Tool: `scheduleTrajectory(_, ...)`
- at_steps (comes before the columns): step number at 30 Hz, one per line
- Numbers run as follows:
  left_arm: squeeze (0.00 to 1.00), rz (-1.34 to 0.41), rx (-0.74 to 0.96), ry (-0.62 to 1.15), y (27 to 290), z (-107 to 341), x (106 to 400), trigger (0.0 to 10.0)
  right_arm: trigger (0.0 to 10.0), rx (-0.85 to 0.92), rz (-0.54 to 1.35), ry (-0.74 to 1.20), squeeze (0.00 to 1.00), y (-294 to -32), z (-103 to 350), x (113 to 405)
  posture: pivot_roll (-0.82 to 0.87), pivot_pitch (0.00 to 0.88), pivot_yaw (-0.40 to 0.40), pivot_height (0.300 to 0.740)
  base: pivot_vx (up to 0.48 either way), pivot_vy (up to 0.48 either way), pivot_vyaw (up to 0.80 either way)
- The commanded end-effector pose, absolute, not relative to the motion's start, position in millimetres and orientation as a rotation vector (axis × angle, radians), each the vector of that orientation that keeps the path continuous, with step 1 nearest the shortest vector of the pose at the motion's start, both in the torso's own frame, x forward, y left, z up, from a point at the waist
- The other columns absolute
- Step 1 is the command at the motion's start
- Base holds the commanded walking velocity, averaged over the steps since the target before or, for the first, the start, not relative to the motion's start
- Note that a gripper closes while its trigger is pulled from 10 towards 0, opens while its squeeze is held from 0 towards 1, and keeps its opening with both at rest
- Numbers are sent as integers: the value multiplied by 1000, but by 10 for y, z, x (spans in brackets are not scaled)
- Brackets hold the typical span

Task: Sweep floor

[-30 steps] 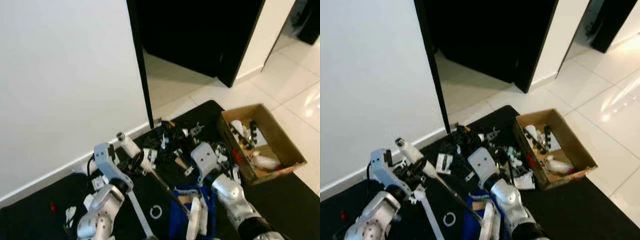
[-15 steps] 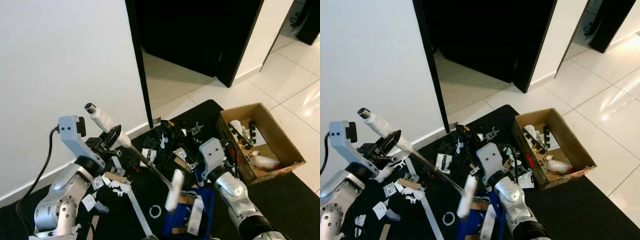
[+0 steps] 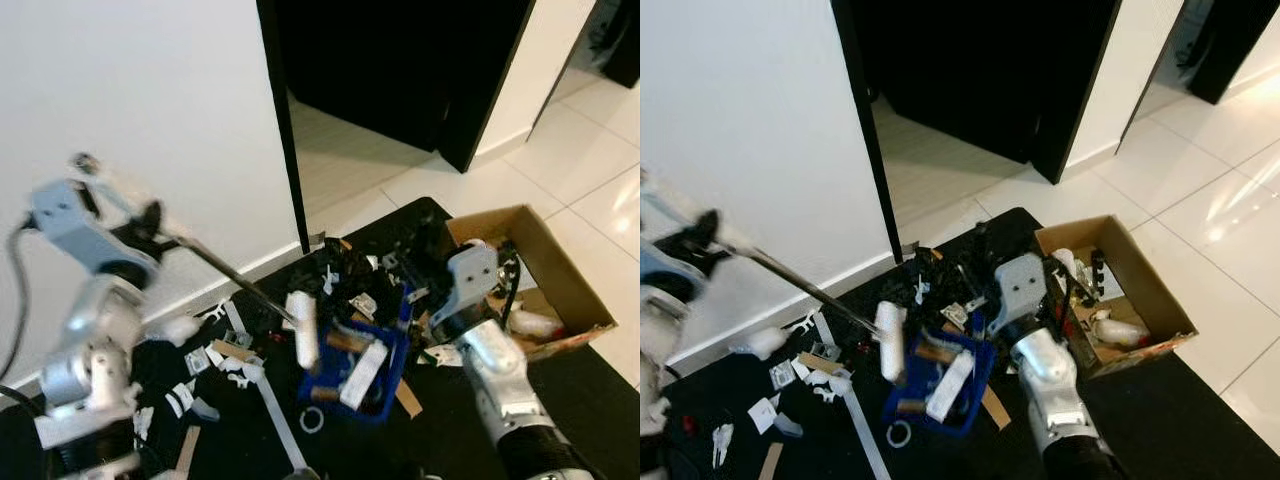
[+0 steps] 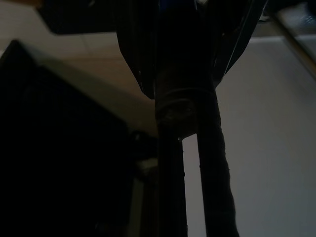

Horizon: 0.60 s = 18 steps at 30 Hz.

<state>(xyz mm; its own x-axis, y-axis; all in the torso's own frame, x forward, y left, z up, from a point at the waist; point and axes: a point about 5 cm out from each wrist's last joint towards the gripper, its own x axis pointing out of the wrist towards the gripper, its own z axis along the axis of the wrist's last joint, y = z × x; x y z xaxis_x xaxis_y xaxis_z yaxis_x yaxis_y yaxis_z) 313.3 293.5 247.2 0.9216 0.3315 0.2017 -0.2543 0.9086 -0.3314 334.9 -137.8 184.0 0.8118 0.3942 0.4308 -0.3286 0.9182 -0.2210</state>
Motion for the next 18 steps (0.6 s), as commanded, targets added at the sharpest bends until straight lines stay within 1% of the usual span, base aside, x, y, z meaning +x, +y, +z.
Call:
scheduleTrajectory(1, 0, 508, -226, -268, 3248, 2508, 3020, 10000, 10000, -115, 353, -507, 0, -1444, 1899, 3333, 77, 229, 93, 740, 0, 0, 0)
scheduleTrajectory(2, 0, 562, -209, -269, 3318, 2536, 3001, 10000, 10000, -108, 334, -502, 0, -1476, 1907, 3346, 73, 225, 91, 740, 0, 0, 0)
scheduleTrajectory(4, 0, 615, -185, -292, 3387, 2628, 2969, 10000, 10000, -91, 291, -480, 0, -1548, 1884, 3374, 76, 220, 88, 740, 0, 0, 0)
scheduleTrajectory(6, 0, 616, -166, -288, 3394, 2671, 2971, 10000, 10000, -73, 260, -472, 0, -1597, 1877, 3391, 84, 215, 82, 740, 0, 0, 0)
scheduleTrajectory(7, 0, 597, -139, -245, 3381, 2668, 2994, 10000, 10000, -57, 231, -470, 0, -1641, 1887, 3408, 88, 210, 78, 740, 0, 0, 0)
scheduleTrajectory(8, 0, 566, -102, -166, 3331, 2597, 3040, 10000, 10000, -30, 200, -478, 0, -1687, 1941, 3423, 92, 205, 76, 740, 0, 0, 0)
scheduleTrajectory(12, 0, 525, -91, -60, 3159, 2369, 3077, 10000, 10000, 19, 194, -514, 0, -1689, 2096, 3459, 90, 198, 74, 740, 0, 0, 0)
scheduleTrajectory(13, 0, 525, -88, -46, 3144, 2343, 3079, 10000, 10000, 22, 195, -517, 0, -1687, 2110, 3461, 90, 198, 74, 740, 0, 0, 0)
scheduleTrajectory(14, 0, 499, -89, -23, 3067, 2264, 3087, 10000, 10000, 19, 194, -534, 0, -1682, 2164, 3467, 90, 190, 73, 740, 0, 0, 0)
scheduleTrajectory(15, 0, 499, -89, -23, 3067, 2264, 3087, 10000, 10000, 19, 194, -534, 0, -1682, 2164, 3467, 90, 190, 73, 740, 0, 0, 0)
scheduleTrajectory(16, 0, 444, -87, 11, 2913, 2121, 3093, 10000, 10000, 1, 184, -566, 0, -1687, 2260, 3476, 88, 181, 71, 740, 0, 0, 0)
scheduleTrajectory(18, 0, 444, -87, 11, 2913, 2121, 3093, 10000, 10000, 1, 184, -566, 0, -1687, 2260, 3476, 88, 181, 71, 740, 0, 0, 0)
